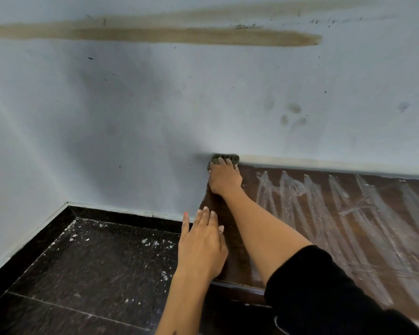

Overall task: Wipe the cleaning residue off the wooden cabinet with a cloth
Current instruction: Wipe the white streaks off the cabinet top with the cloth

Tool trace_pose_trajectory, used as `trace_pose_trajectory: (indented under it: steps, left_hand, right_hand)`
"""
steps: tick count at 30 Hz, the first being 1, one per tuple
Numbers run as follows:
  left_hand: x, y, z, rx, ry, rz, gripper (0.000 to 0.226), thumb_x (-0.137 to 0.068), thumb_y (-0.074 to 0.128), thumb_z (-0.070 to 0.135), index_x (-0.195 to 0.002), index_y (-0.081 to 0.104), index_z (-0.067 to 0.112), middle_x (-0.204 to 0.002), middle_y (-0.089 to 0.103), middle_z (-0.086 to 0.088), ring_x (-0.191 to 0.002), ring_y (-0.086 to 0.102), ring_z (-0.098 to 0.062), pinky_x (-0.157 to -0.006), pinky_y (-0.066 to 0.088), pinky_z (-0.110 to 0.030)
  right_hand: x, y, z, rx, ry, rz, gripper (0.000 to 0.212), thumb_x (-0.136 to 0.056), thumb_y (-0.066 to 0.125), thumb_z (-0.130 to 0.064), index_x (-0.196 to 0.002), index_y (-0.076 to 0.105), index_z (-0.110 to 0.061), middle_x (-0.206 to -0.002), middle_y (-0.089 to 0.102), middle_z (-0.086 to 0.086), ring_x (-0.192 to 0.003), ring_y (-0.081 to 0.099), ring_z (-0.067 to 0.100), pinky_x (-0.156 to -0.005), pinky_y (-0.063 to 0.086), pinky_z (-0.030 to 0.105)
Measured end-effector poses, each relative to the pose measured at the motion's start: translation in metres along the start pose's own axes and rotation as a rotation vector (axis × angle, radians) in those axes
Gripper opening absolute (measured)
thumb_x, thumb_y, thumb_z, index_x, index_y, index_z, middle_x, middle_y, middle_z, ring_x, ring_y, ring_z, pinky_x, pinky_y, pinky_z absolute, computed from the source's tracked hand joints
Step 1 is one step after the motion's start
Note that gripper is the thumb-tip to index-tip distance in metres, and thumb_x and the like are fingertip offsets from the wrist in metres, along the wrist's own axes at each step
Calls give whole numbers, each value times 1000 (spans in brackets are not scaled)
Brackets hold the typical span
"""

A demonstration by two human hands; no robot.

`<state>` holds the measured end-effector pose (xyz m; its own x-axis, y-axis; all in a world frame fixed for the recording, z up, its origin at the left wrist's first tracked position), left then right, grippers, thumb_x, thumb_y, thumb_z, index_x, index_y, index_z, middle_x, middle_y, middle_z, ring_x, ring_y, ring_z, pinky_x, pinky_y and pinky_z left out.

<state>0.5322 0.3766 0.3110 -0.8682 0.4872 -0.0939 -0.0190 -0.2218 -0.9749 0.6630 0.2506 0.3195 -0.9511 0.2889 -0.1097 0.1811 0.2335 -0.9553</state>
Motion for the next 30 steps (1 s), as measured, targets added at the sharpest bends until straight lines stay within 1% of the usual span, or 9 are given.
trace_pose_trajectory:
  steps: [2, 6, 8, 12, 15, 19, 23, 27, 30]
  left_hand:
    - [-1, 0, 2, -4, 1, -6, 50, -101, 18, 30, -149, 16, 14, -158, 12, -3, -145, 6, -12, -116, -7, -38]
    - [-3, 0, -5, -11, -18, -27, 50, -101, 18, 28, -149, 15, 14, -158, 10, -2, -145, 5, -13, -117, -6, -38]
    - [-3, 0, -5, -6, -8, -34, 50, -101, 18, 27, -149, 15, 14, -158, 10, -2, -145, 6, -12, -117, -6, -38]
    - [2, -1, -8, 7, -1, -39, 49, -101, 19, 26, -149, 16, 14, -158, 11, -1, -145, 8, -11, -117, -5, -37]
    - [0, -3, -11, -21, 2, -18, 49, -101, 21, 23, -149, 16, 13, -158, 11, -2, -145, 8, -11, -117, -4, -37]
    - [-2, -2, -11, -37, 6, -61, 55, -96, 28, 18, -149, 12, 12, -158, 9, -4, -145, 6, -13, -117, -5, -38]
    - [-4, -3, -10, 19, 0, -54, 55, -95, 29, 14, -148, 16, 13, -157, 14, -3, -145, 10, -12, -117, -3, -37]
    - [-2, -7, -17, 51, -38, -33, 50, -99, 27, 16, -147, 20, 11, -156, 18, -4, -144, 13, -14, -118, 1, -39]
    - [3, -8, -26, 62, -58, -36, 48, -100, 27, 17, -147, 22, 11, -156, 19, -6, -144, 16, -15, -118, 3, -39]
  right_hand:
    - [-2, -2, 12, -23, -10, -17, 43, -102, 31, -25, -144, 37, -17, -154, 24, 3, -145, 14, 23, -118, 16, 43]
    - [-1, -8, 40, -15, 86, 31, 42, -101, 33, -26, -141, 41, -15, -150, 31, 6, -142, 20, 25, -116, 22, 44]
    - [1, -9, 41, -11, 97, 20, 42, -101, 33, -25, -142, 39, -15, -151, 29, 7, -143, 18, 26, -117, 20, 44]
    - [18, -11, 30, 11, 118, 2, 46, -101, 34, -23, -146, 31, -15, -157, 17, 8, -146, 10, 26, -119, 13, 44]
    - [57, -5, 15, -23, 149, 56, 47, -101, 31, -24, -148, 28, -18, -158, 12, 6, -146, 6, 24, -119, 9, 42]
    - [115, 11, -2, -79, 120, 110, 44, -102, 30, -28, -146, 33, -21, -158, 14, 4, -147, 6, 22, -119, 5, 41]
    - [100, 6, 3, -123, 102, 33, 43, -103, 29, -28, -145, 34, -23, -159, 13, 2, -147, 4, 22, -120, 6, 40]
    - [60, -2, -4, -78, 7, -53, 44, -103, 29, -26, -146, 32, -22, -159, 12, 4, -147, 4, 24, -119, 9, 44]
    - [60, -2, -6, -67, -20, -65, 43, -103, 31, -25, -145, 34, -23, -159, 13, 4, -147, 6, 24, -119, 9, 43]
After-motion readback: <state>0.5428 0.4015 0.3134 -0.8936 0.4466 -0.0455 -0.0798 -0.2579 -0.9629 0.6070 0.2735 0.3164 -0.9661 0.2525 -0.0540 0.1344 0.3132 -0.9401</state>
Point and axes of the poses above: each hand's wrist, its own x-axis away from the middle knuckle, its own y-axis out of the palm, z = x × y, the point moved 4 cm from there along -x, towards the middle knuckle
